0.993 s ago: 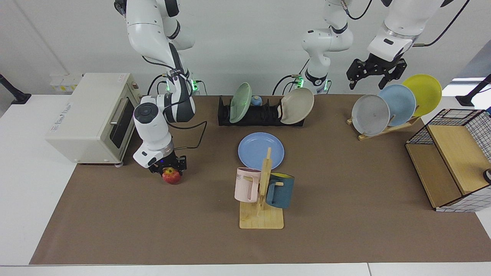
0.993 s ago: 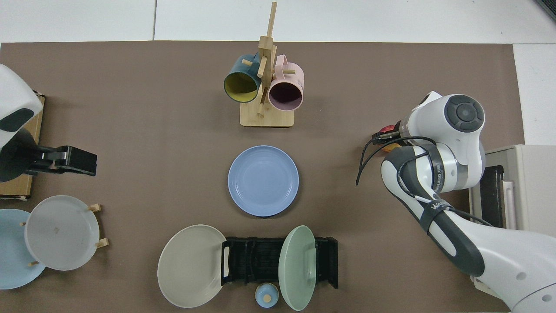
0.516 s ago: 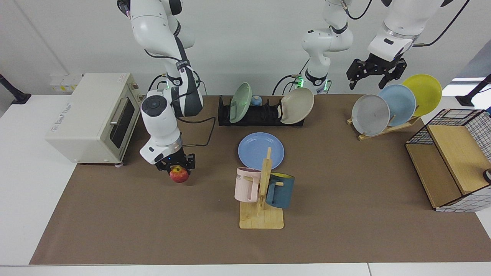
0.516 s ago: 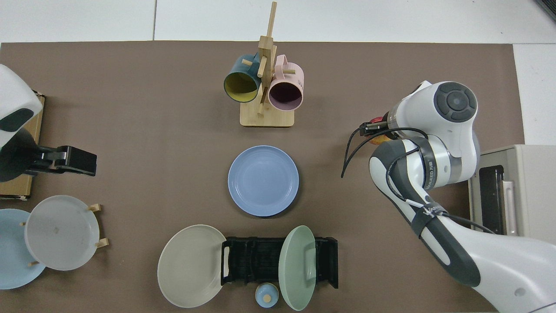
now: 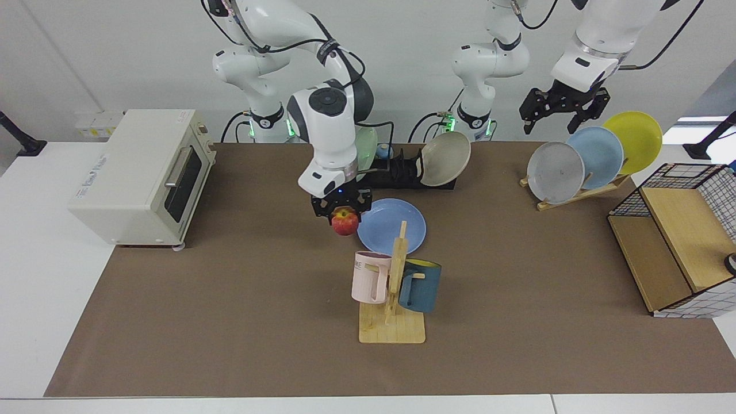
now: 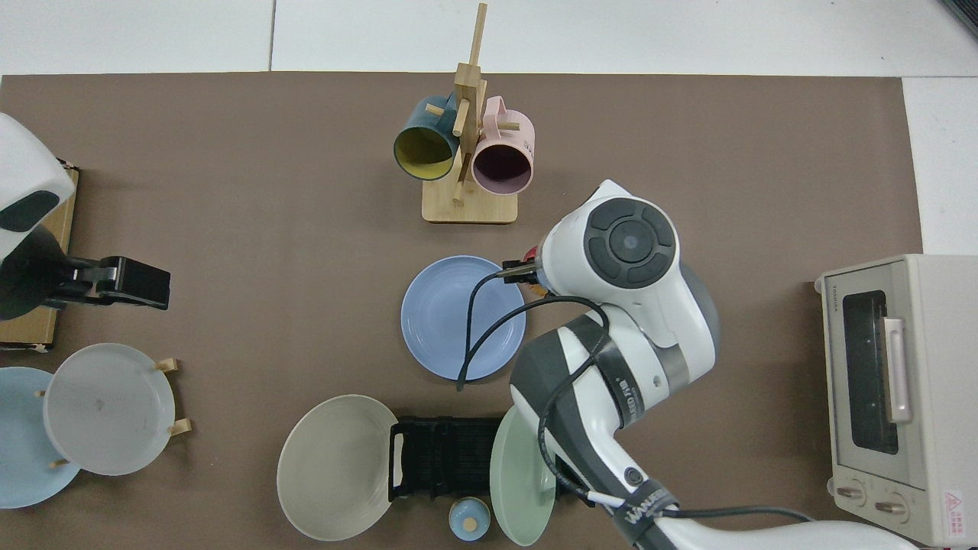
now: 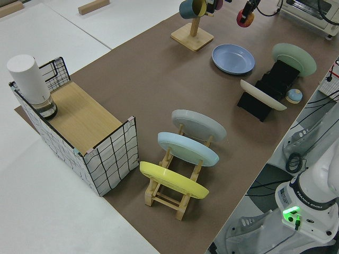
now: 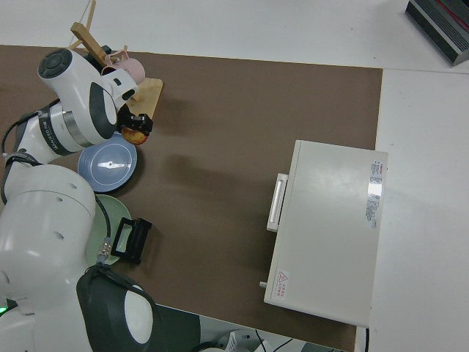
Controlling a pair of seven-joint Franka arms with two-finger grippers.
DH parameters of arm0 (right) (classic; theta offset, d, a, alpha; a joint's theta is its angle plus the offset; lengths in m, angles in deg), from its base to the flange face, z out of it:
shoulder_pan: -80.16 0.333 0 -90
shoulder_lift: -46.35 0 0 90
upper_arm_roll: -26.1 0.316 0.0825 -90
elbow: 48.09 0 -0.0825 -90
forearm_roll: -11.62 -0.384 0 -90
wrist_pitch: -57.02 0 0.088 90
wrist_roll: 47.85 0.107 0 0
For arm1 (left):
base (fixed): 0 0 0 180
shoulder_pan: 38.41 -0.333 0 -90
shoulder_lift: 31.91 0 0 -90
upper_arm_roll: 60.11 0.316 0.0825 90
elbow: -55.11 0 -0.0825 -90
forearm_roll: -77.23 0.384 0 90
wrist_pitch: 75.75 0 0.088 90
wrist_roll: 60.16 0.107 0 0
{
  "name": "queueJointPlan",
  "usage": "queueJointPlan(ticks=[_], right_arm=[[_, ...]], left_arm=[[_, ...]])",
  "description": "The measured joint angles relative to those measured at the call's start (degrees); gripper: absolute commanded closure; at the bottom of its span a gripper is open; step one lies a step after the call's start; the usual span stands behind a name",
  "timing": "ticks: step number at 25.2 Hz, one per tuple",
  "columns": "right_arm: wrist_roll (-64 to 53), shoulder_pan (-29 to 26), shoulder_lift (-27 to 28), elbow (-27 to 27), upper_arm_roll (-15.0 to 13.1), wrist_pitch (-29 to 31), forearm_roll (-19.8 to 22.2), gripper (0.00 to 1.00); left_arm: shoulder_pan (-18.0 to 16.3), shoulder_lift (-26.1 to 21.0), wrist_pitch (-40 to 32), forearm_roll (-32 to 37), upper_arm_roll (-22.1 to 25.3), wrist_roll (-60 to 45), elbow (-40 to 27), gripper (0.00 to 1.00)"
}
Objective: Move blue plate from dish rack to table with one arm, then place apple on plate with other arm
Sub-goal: 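Carry the apple with the right gripper over the blue plate, then lower the apple onto the blue plate and open the right gripper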
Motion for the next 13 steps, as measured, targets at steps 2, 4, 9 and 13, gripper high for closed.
queueJointPlan(ticks=[2, 4, 9, 13], right_arm=[[0.02, 1.78, 0.01, -0.23, -0.02, -0.03, -1.80, 1.00], [0.31, 3.72, 0.13, -0.29, -0.06, -0.03, -3.16, 1.00], [4.72, 9.06, 2.38, -0.32, -0.01, 1.85, -3.50, 1.00], [5.87, 11.08, 4.74, -0.33, -0.04, 4.57, -3.50, 1.00]], left_arm=[[0.00, 0.00, 0.00, 0.00, 0.00, 0.00, 0.00, 0.00], [0.00, 0.00, 0.00, 0.00, 0.00, 0.00, 0.00, 0.00], [-0.01, 0.00, -0.01, 0.00, 0.00, 0.00, 0.00, 0.00], [-0.01, 0.01, -0.01, 0.00, 0.00, 0.00, 0.00, 0.00]])
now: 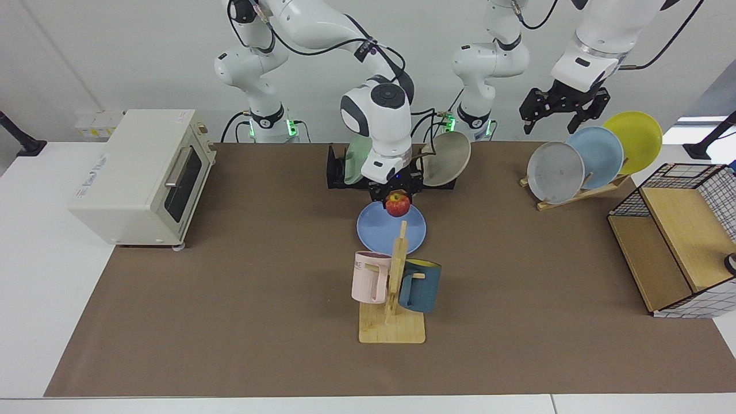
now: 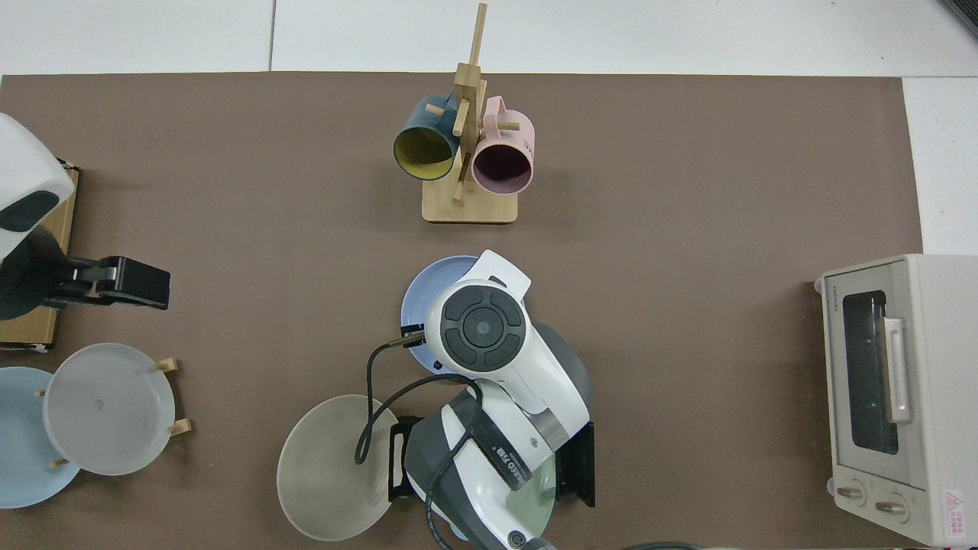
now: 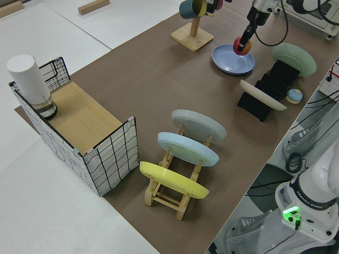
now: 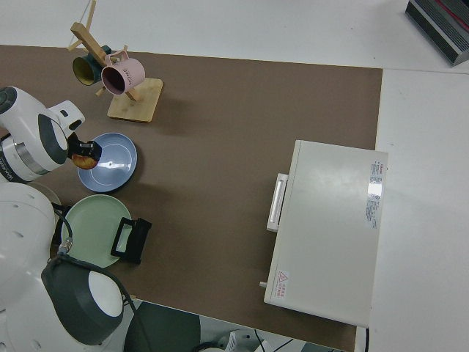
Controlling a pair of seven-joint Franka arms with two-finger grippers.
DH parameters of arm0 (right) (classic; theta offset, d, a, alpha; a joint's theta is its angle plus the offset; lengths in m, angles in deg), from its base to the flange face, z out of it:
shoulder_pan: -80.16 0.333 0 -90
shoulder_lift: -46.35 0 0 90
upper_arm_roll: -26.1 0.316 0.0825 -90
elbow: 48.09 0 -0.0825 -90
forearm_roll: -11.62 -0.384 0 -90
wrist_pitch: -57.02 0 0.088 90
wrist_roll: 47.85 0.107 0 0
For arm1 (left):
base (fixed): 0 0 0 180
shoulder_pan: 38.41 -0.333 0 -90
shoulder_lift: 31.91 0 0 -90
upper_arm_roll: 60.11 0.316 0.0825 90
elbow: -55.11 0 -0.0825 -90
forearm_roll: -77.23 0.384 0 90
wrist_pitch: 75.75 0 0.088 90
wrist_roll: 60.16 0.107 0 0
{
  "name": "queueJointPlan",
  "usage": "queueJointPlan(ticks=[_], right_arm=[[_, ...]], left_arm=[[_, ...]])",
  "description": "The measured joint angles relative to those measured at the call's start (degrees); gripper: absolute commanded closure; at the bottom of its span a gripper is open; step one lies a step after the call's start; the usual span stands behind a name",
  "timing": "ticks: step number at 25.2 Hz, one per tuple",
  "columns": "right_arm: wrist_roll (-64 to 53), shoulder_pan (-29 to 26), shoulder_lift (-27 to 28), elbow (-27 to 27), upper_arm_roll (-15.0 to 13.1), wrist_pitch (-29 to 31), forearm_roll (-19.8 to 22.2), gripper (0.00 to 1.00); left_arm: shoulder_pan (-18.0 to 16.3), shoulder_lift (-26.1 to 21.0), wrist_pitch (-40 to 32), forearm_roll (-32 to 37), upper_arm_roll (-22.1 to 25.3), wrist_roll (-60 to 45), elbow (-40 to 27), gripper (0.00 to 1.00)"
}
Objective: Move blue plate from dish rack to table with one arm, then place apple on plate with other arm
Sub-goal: 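Lower the apple onto the blue plate and open the right gripper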
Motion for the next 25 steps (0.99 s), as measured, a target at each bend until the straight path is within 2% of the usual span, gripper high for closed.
queueJointPlan(ticks=[10, 15, 20, 21, 22, 23, 25], right_arm=[[-0.14, -0.29, 3.84, 0.09, -0.85, 3.75, 0.01, 0.99], [-0.14, -0.17, 4.76, 0.09, -0.76, 4.25, 0.01, 0.85], [-0.14, -0.18, 4.78, 0.32, -0.77, 4.25, 0.00, 0.75], [-0.14, -0.18, 4.78, 0.41, -0.77, 4.25, 0.00, 0.70], [-0.14, -0.18, 4.78, 0.52, -0.77, 4.25, 0.01, 0.60], [-0.14, -0.19, 4.78, 0.65, -0.77, 4.25, 0.00, 0.43], [-0.14, -0.20, 4.79, 0.88, -0.79, 4.25, 0.00, 0.18]], left_arm=[[0.00, 0.00, 0.00, 0.00, 0.00, 0.00, 0.00, 0.00], [0.00, 0.00, -0.01, 0.00, 0.00, 0.00, 0.00, 0.00], [0.00, 0.00, -0.01, 0.00, 0.00, 0.00, 0.00, 0.00], [0.00, 0.00, -0.01, 0.00, 0.00, 0.00, 0.00, 0.00], [0.00, 0.00, -0.01, 0.00, 0.00, 0.00, 0.00, 0.00], [0.00, 0.00, -0.01, 0.00, 0.00, 0.00, 0.00, 0.00], [0.00, 0.01, -0.01, 0.00, 0.00, 0.00, 0.00, 0.00]])
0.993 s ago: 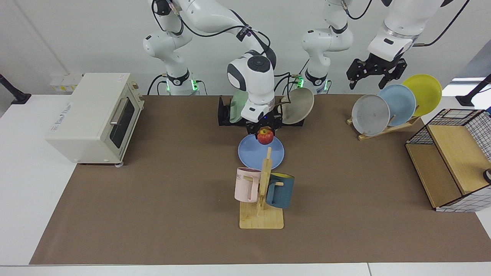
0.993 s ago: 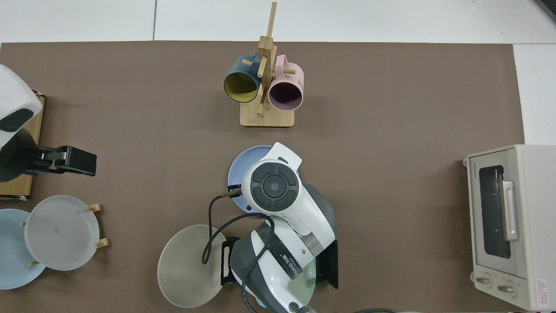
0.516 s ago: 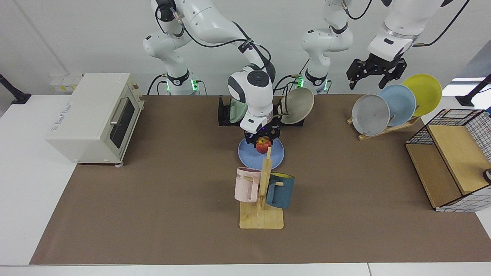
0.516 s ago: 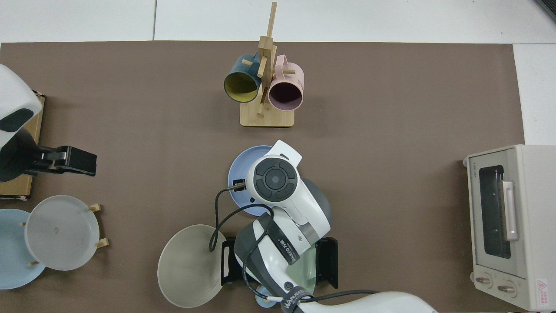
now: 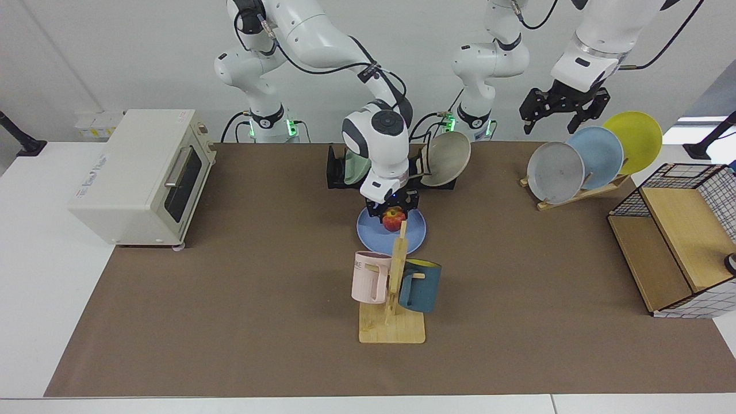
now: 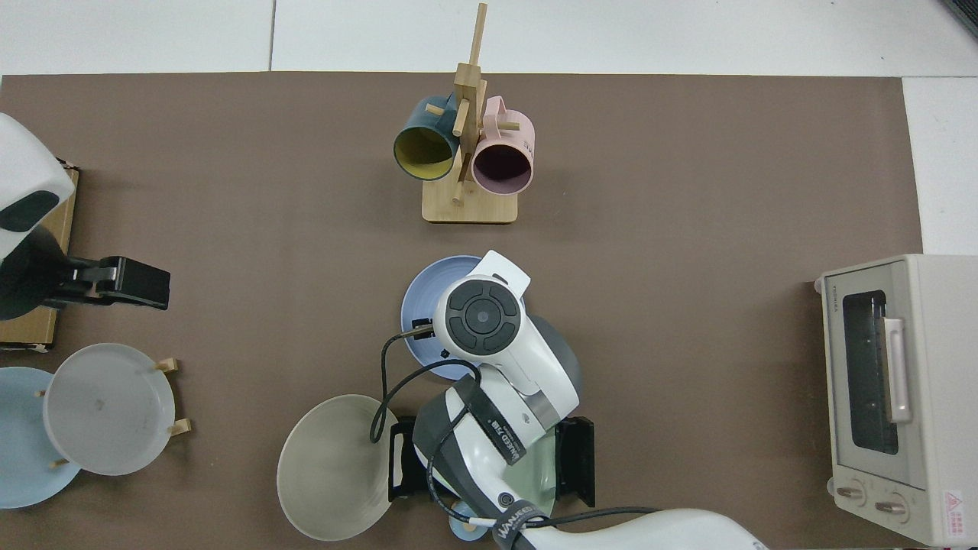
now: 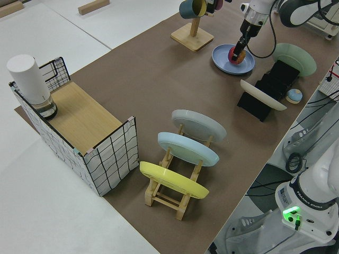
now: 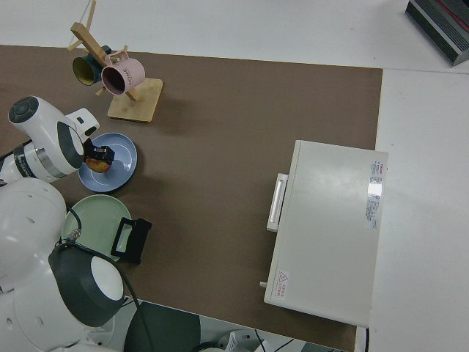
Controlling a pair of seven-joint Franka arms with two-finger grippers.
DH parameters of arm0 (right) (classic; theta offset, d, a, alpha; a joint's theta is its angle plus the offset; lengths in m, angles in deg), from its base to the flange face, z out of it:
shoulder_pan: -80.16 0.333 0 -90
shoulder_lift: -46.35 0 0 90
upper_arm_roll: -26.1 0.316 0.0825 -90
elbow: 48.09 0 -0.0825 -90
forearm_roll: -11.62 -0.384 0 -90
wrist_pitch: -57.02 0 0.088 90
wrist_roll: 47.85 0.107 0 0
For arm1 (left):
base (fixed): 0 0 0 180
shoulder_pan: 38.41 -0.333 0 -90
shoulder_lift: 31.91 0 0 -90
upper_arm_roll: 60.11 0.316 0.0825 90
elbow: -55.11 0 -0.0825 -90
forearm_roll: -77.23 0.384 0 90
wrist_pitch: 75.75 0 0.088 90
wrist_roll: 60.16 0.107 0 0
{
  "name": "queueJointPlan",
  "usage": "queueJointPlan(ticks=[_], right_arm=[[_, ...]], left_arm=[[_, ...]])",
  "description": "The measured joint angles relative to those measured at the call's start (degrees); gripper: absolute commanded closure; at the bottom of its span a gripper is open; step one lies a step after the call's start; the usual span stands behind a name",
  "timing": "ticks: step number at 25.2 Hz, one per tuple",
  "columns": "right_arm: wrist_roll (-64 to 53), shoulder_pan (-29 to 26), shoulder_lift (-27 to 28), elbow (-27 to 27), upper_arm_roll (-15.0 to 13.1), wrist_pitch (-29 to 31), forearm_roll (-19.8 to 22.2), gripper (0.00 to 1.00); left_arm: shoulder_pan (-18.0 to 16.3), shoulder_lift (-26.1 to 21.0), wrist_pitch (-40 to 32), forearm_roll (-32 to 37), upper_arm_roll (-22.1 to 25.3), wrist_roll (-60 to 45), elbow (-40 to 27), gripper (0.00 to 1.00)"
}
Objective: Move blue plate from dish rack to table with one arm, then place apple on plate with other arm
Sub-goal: 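Lower the apple onto the blue plate and open the right gripper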
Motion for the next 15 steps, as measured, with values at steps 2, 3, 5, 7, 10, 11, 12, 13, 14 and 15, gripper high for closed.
queueJointPlan(ticks=[2, 3, 5, 7, 10, 11, 12, 13, 14, 15], right_arm=[[0.00, -0.01, 0.00, 0.19, -0.01, 0.01, 0.00, 0.00], [0.00, -0.01, 0.00, 0.25, -0.01, 0.04, 0.00, 0.00], [0.01, 0.00, 0.00, 0.32, -0.01, 0.19, 0.00, 0.00], [0.01, 0.04, -0.01, 0.29, 0.01, 0.30, 0.00, 0.00], [0.01, 0.04, -0.07, 0.13, -0.09, 0.34, 0.00, 0.00], [0.01, 0.02, -0.13, 0.06, -0.26, 0.34, 0.00, 0.00], [0.01, -0.02, -0.27, -0.04, -0.51, 0.34, 0.00, 0.00], [0.01, -0.12, -0.51, -0.15, -0.87, 0.34, 0.00, 0.00], [0.01, -0.34, -0.86, -0.27, -1.24, 0.31, 0.00, 0.00], [0.01, -0.72, -1.33, -0.39, -1.55, 0.20, 0.00, 0.00]], left_arm=[[0.00, 0.00, 0.00, 0.00, 0.00, 0.00, 0.00, 0.00], [0.00, 0.00, 0.00, 0.00, 0.00, 0.00, 0.00, 0.00], [0.00, 0.00, 0.00, 0.00, 0.00, 0.00, 0.00, 0.00], [0.00, 0.00, 0.00, 0.00, 0.00, 0.00, 0.00, 0.00], [0.00, 0.00, 0.00, 0.00, 0.00, 0.00, 0.00, 0.00], [0.00, 0.00, 0.00, 0.00, 0.00, 0.00, 0.00, 0.00], [0.00, 0.00, 0.00, 0.00, 0.00, 0.00, 0.00, 0.00], [0.00, 0.00, 0.00, 0.00, 0.00, 0.00, 0.00, 0.00], [0.00, 0.00, 0.00, 0.00, 0.00, 0.00, 0.00, 0.00], [0.00, 0.00, 0.00, 0.00, 0.00, 0.00, 0.00, 0.00]])
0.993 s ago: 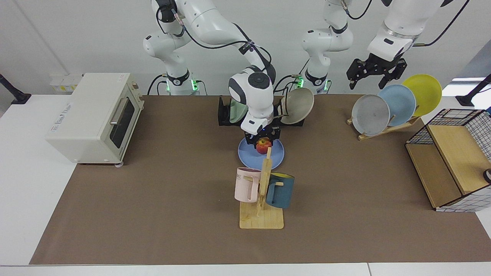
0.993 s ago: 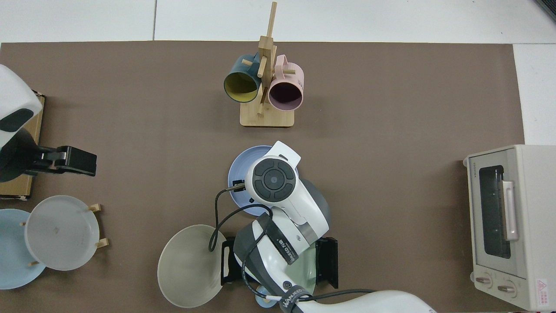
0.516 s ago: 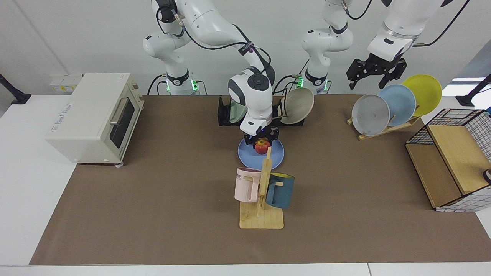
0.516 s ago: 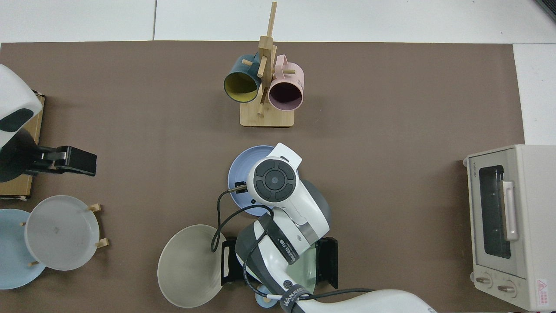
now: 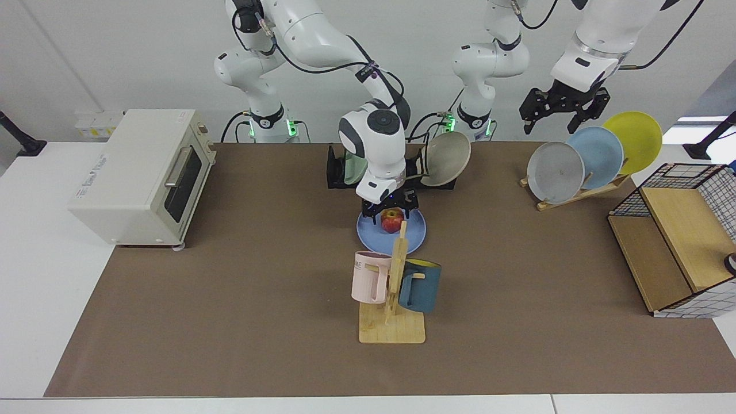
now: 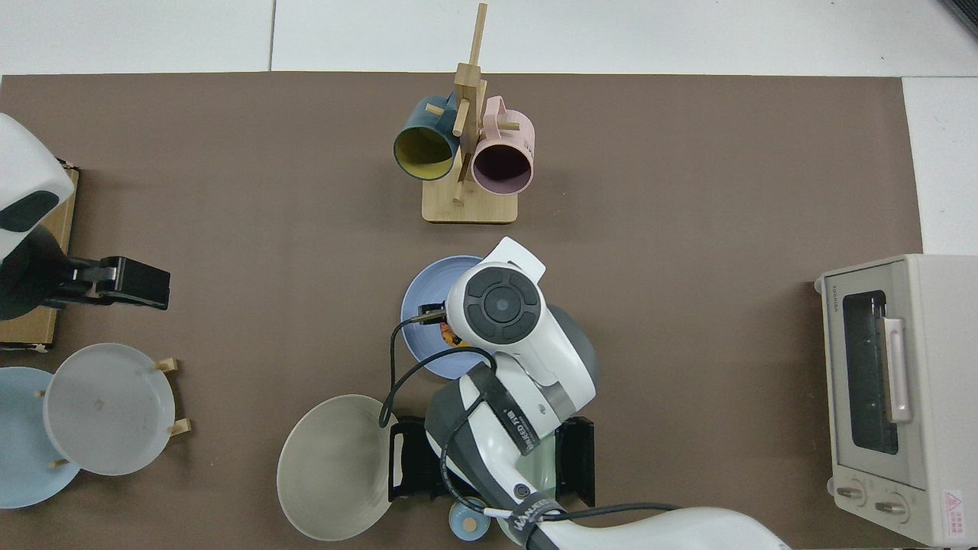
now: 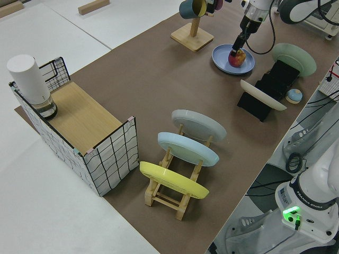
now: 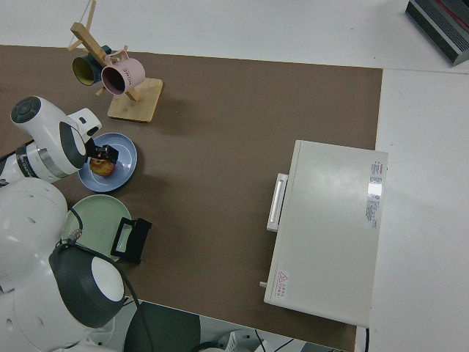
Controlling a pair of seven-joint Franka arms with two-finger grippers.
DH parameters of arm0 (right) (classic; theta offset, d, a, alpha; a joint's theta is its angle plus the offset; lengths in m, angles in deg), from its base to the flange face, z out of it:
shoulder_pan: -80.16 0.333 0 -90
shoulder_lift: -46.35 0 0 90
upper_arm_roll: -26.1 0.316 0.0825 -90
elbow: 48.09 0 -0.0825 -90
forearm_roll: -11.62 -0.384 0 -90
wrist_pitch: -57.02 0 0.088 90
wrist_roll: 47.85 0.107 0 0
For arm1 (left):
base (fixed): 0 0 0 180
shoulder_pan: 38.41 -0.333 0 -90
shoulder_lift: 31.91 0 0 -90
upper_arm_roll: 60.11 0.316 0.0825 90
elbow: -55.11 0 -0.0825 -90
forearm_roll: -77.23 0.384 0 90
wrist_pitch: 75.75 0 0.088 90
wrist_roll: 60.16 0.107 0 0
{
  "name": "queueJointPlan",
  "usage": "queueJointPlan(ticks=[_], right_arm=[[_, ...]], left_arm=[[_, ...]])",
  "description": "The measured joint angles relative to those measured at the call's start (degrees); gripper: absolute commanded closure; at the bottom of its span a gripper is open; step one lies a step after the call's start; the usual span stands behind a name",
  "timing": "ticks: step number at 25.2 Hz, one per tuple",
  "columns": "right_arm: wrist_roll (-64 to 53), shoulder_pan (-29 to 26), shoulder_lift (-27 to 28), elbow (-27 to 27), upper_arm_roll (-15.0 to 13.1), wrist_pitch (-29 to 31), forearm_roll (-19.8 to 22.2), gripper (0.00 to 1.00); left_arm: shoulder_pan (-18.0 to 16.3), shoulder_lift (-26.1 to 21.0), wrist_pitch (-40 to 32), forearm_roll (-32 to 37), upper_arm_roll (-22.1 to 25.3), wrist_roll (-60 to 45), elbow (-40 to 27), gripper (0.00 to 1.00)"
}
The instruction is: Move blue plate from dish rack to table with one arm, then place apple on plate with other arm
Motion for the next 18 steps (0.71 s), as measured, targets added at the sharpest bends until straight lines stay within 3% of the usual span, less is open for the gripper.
queueJointPlan(ticks=[5, 18], right_arm=[[-2.09, -4.88, -4.89, -0.46, -0.58, -3.62, 0.10, 0.00], [-21.89, -21.59, -20.47, -0.74, -1.01, -21.94, 0.29, 0.00]], left_arm=[[0.00, 0.00, 0.00, 0.00, 0.00, 0.00, 0.00, 0.00], [0.00, 0.00, 0.00, 0.00, 0.00, 0.00, 0.00, 0.00]])
